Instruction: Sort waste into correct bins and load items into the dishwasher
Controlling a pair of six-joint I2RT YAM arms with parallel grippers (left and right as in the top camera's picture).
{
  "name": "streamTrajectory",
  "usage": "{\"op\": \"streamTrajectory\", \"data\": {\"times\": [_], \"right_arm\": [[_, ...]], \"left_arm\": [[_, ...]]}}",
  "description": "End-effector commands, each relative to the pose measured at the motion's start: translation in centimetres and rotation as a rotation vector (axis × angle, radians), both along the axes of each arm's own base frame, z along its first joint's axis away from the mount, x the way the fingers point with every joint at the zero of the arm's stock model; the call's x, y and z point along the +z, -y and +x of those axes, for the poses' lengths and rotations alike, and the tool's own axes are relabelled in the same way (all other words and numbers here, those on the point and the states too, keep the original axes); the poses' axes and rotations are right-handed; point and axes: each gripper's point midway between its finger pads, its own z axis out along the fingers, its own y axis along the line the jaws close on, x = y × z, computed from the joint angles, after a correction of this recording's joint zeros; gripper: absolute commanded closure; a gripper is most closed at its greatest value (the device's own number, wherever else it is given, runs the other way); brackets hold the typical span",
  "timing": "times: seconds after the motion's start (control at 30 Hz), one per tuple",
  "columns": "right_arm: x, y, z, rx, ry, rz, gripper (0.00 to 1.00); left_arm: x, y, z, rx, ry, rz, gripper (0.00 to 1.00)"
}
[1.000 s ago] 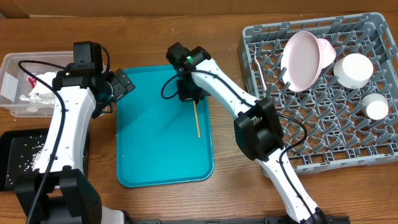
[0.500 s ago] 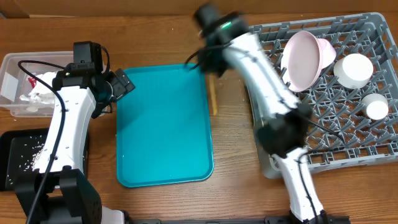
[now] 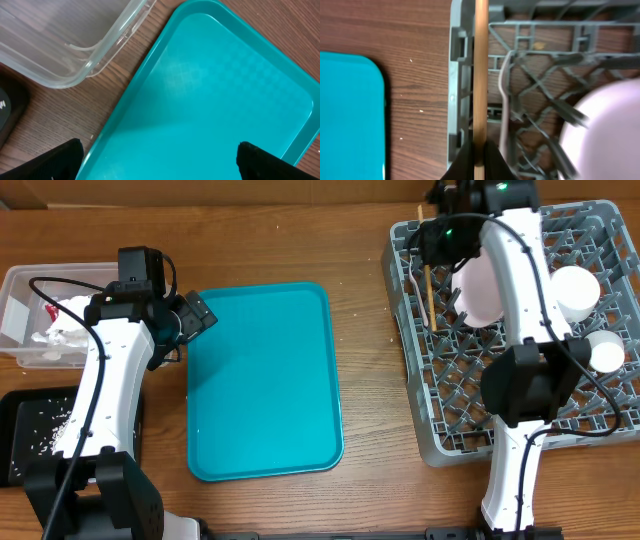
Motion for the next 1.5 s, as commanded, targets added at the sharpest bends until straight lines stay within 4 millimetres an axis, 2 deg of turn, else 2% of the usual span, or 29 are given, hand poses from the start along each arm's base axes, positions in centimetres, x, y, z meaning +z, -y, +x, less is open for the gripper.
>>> {"op": "streamTrajectory", "data": {"times": [0.0,0.07,0.13,0.2,0.27,0.37,0.57,0.6,0.67,0.83,0.87,1.0,1.07,1.17,1.23,1.4,1.47], "right_arm": [[-1.6,-0.4,-0.2,0.011,-0.016,0.000,0.95],[-2.3,-0.4,-0.2,0.011,-0.023,0.000,0.94],[-2.3,-0.3,-0.4,0.010,-0.030,-0.004,0.57],[-2.3,-0.4,-0.5,0.011,-0.034,-0.004,0.14],[-2.1,-0.2,-0.7,-0.034,-0.050,-0.006,0.02],[-0.4,0.3,-1.2,-0.084,-0.050,-0.016,0.00],[8.5,2.1,-4.3,-0.215,0.056,-0.043,0.00],[11.2,2.4,-6.2,-0.246,0.074,-0.028,0.00],[14.1,2.9,-9.6,-0.288,0.069,-0.018,0.00],[18.2,3.9,-15.7,-0.353,0.111,-0.003,0.00],[18.4,4.0,-16.2,-0.362,0.112,-0.003,0.00],[18.2,5.2,-21.1,-0.434,0.098,-0.015,0.00],[17.4,5.0,-23.2,-0.424,0.068,0.001,0.00],[16.5,4.1,-25.0,-0.400,0.023,0.051,0.00],[16.5,3.2,-25.3,-0.381,0.002,0.096,0.00],[16.3,3.4,-25.2,-0.374,0.004,0.082,0.00],[16.3,3.3,-25.2,-0.258,0.028,0.046,0.00]], "left_arm": [[0.2,-0.2,0.2,0.009,0.007,0.008,0.00],[0.2,-0.2,0.2,0.010,0.007,0.009,0.00],[0.2,-0.2,0.2,0.010,0.007,0.009,0.00],[0.2,-0.2,0.2,0.010,0.007,0.009,0.00],[0.2,-0.2,0.2,0.009,0.007,0.009,0.00],[0.2,-0.2,0.2,0.009,0.007,0.008,0.00],[0.2,-0.2,0.2,0.009,0.007,0.008,0.00],[0.2,-0.2,0.2,0.009,0.007,0.008,0.00],[0.2,-0.2,0.2,0.009,0.007,0.008,0.00],[0.2,-0.2,0.2,0.009,0.007,0.008,0.00],[0.2,-0.2,0.2,0.009,0.007,0.008,0.00],[0.2,-0.2,0.2,0.009,0.007,0.008,0.00],[0.2,-0.2,0.2,0.009,0.007,0.008,0.00],[0.2,-0.2,0.2,0.009,0.007,0.008,0.00],[0.2,-0.2,0.2,0.009,0.007,0.008,0.00],[0.2,-0.2,0.2,0.009,0.007,0.008,0.00],[0.2,-0.2,0.2,0.009,0.007,0.008,0.00]]}}
